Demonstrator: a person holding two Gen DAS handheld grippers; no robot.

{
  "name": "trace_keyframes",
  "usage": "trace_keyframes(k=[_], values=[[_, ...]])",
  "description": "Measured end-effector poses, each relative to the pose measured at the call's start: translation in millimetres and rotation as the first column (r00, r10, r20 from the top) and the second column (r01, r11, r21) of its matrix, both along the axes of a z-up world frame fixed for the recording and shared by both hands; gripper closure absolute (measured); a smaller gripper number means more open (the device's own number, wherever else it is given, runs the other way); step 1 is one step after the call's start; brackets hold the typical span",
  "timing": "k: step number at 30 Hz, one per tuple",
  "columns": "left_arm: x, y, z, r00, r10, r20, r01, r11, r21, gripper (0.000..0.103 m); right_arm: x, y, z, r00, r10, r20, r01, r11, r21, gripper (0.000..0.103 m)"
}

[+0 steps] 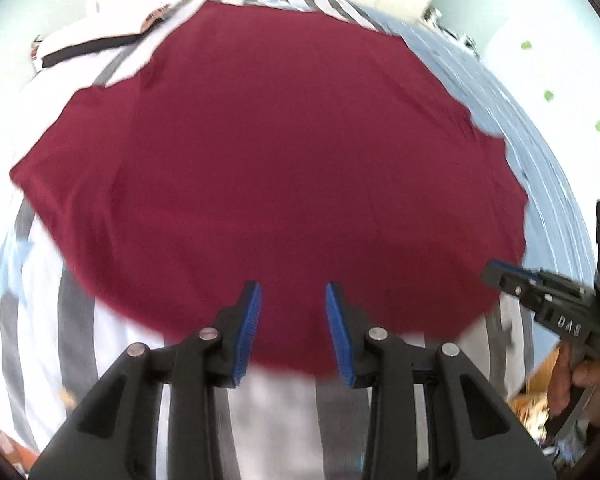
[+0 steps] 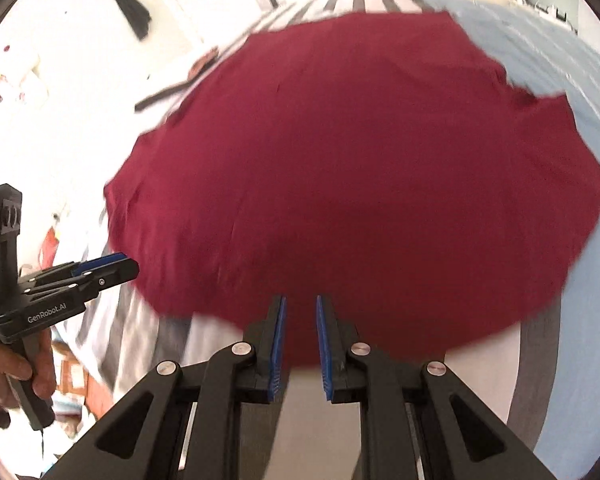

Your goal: Fold clothes

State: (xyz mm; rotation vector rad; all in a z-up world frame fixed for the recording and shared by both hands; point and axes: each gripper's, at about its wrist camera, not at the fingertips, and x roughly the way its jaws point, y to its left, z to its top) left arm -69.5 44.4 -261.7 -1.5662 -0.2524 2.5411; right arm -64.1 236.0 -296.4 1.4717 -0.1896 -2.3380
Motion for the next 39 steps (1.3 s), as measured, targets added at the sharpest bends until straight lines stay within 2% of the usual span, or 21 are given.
trace_keyframes(k=[4, 7, 9, 14, 17, 19, 22, 25, 29, 32, 33, 39], values=[[-16, 5, -16, 0.999, 0.032, 0.014, -0.031, 0.999, -0.018, 0.072, -30, -4, -9, 0.999, -0.027, -0.019, 0.027, 1.000, 0.007, 0.089], [-9, 11, -39, 0.994, 0.027, 0.107, -0.024, 0.999, -0.032, 0.072, -37, -12, -34, 0.998, -0.040, 0.055, 0.040, 0.999, 0.003, 0.089], [5, 12, -41, 0.995, 0.021, 0.100, -0.016, 0.999, -0.044, 0.071, -28, -11, -48, 0.994, -0.026, 0.105, 0.025, 1.000, 0.011, 0.088], [2, 1, -27, 0.983, 0.039, 0.181, -0.035, 0.999, -0.029, 0.071, -17, 1, -46, 0.987, 0.024, 0.162, -0.025, 1.000, 0.006, 0.089], [-16, -5, -5, 0.988, 0.057, 0.144, -0.051, 0.998, -0.049, 0.070, -29, 16, -29, 0.987, 0.030, 0.159, -0.031, 1.000, 0.004, 0.089], [-35, -10, 5, 0.990, 0.077, 0.116, -0.068, 0.995, -0.072, 0.066, -47, 25, -18, 0.989, 0.029, 0.143, -0.031, 0.999, 0.010, 0.089], [-70, -23, 14, 0.991, 0.116, 0.073, -0.108, 0.989, -0.101, 0.065, -91, 34, -7, 0.995, 0.002, 0.101, -0.006, 0.999, 0.033, 0.088], [-114, -40, 18, 0.989, 0.149, 0.020, -0.146, 0.982, -0.121, 0.065, -135, 42, 1, 0.998, -0.031, 0.048, 0.029, 0.998, 0.054, 0.080], [-179, -76, -1, 0.990, 0.139, -0.034, -0.142, 0.980, -0.136, 0.065, -188, 53, -1, 0.996, -0.090, -0.008, 0.091, 0.993, 0.082, 0.079], [-220, -76, -18, 0.994, 0.084, -0.063, -0.093, 0.983, -0.161, 0.065, -222, 55, -11, 0.989, -0.144, -0.031, 0.147, 0.983, 0.113, 0.079], [-241, -62, -26, 0.995, 0.071, -0.073, -0.082, 0.983, -0.167, 0.068, -232, 56, -14, 0.986, -0.162, -0.037, 0.165, 0.979, 0.121, 0.079], [-323, -74, -47, 0.995, 0.023, -0.093, -0.038, 0.987, -0.155, 0.081, -307, 45, -23, 0.961, -0.257, -0.099, 0.268, 0.955, 0.124, 0.079]])
